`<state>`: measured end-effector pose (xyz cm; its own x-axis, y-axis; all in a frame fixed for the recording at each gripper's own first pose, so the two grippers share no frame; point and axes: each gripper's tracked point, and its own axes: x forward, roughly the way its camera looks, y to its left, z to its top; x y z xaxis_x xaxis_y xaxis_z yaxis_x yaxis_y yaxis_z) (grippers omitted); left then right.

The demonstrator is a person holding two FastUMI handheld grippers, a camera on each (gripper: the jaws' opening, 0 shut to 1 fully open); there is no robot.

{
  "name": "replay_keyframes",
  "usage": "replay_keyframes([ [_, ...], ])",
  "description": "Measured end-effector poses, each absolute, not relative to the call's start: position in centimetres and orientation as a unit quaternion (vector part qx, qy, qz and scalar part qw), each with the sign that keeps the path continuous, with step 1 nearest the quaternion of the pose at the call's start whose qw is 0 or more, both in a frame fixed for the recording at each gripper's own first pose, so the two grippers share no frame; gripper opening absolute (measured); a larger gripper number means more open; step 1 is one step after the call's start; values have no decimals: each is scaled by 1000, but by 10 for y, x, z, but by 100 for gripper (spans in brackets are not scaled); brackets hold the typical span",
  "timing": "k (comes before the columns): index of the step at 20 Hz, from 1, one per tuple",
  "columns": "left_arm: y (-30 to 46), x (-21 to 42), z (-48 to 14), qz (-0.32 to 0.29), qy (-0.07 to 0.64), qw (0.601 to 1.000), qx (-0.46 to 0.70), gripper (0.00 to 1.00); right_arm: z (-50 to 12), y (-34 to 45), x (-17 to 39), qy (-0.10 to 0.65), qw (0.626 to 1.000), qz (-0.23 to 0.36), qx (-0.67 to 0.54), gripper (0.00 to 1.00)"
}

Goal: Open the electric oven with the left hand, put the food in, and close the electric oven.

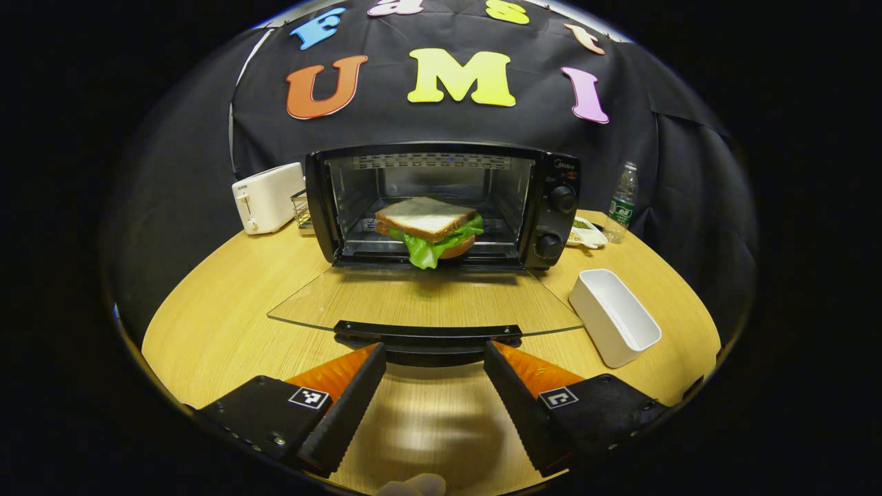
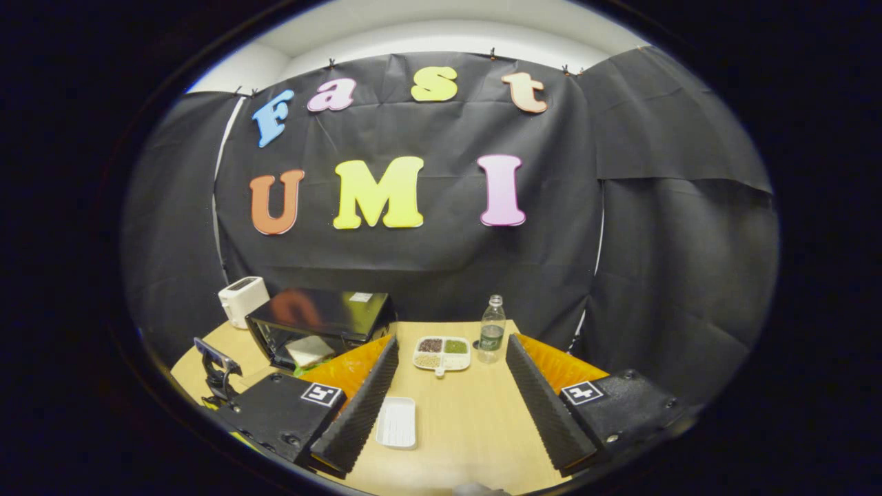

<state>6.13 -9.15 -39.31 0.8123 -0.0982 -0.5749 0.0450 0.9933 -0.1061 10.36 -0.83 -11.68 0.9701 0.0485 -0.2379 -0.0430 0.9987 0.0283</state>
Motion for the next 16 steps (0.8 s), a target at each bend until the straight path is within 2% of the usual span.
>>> replay_keyframes([
  [1, -91, 63, -390, -38, 302, 951, -43, 100, -115, -9, 105, 118, 993, 23, 11, 100],
  [2, -91, 65, -384, -40, 298, 953, -40, 94, -113, -7, 106, 117, 993, 23, 12, 90],
  [3, -89, 67, -380, -41, 293, 954, -37, 94, -111, -6, 107, 115, 993, 24, 14, 100],
  [6, -87, 76, -365, -37, 288, 955, -54, 96, -105, -7, 113, 115, 993, 22, 19, 100],
  [7, -88, 80, -356, -37, 278, 959, -52, 95, -100, -8, 115, 112, 993, 20, 20, 90],
  [8, -87, 85, -350, -38, 271, 961, -46, 96, -98, -10, 117, 108, 994, 17, 19, 100],
  [9, -85, 88, -346, -38, 266, 962, -42, 96, -96, -11, 120, 106, 994, 16, 18, 90],
  [10, -85, 92, -339, -38, 259, 964, -40, 96, -94, -11, 121, 104, 994, 14, 17, 100],
  [16, -80, 124, -317, -38, 238, 969, -52, 98, -92, -8, 131, 107, 994, 15, 15, 100],
])
